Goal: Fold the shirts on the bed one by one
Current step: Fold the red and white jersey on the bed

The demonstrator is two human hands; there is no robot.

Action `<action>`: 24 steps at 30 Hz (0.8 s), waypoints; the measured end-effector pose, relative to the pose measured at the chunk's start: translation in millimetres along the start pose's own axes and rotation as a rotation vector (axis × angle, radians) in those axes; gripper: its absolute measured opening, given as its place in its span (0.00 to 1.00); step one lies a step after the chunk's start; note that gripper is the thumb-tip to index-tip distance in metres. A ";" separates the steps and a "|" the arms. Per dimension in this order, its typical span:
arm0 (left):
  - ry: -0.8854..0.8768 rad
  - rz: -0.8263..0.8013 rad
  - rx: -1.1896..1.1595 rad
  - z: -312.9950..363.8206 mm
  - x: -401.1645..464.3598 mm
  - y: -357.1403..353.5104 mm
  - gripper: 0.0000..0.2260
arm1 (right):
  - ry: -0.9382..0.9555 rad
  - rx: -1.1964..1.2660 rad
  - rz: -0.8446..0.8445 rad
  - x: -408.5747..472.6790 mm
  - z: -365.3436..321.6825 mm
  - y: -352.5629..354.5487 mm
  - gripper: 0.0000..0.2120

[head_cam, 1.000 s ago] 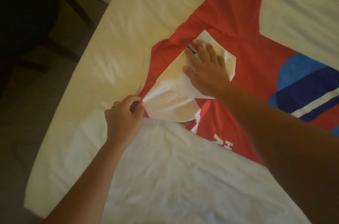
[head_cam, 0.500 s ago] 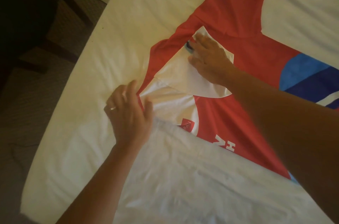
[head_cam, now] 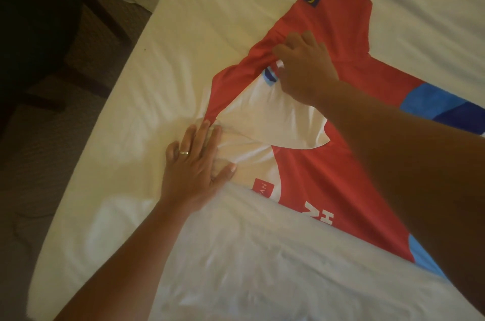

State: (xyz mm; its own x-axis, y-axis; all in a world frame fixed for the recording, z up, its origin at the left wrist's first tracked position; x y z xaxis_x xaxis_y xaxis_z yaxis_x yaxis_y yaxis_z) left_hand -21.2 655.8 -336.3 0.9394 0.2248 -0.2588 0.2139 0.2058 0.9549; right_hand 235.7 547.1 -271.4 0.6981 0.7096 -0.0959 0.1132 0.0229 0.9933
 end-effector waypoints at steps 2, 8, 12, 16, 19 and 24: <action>0.000 -0.003 -0.001 0.2 0.2 1.7 0.36 | 0.000 0.004 0.006 -4.7 2.4 8.9 0.10; 0.029 -0.052 -0.026 3.2 -0.5 7.4 0.35 | -0.022 0.023 0.027 -41.9 7.4 28.2 0.10; 0.072 -0.020 -0.053 7.4 -3.2 16.9 0.34 | -0.055 0.050 -0.012 -55.0 8.0 26.5 0.13; 0.049 -0.023 -0.042 0.7 -4.3 9.3 0.34 | -0.055 0.061 -0.062 -37.4 0.7 18.5 0.21; 0.036 -0.024 -0.048 -5.2 -2.3 -0.8 0.35 | -0.027 0.023 -0.112 -19.3 3.0 10.9 0.26; 0.053 0.012 -0.085 -8.2 0.8 -13.1 0.35 | 0.015 -0.035 -0.079 4.9 5.2 7.6 0.19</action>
State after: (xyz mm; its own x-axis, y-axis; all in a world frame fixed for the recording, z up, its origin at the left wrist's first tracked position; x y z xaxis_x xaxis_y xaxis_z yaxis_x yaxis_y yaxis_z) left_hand -25.4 661.1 -350.2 0.9257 0.2777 -0.2570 0.1771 0.2822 0.9429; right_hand 243.6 547.1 -264.7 0.6774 0.7149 -0.1733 0.1422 0.1039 0.9844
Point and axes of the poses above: each hand's wrist, its own x-axis towards the middle knuckle, its own y-axis out of the back of the hand, z = x × y, the point moved 7 cm from there along x, towards the middle knuckle
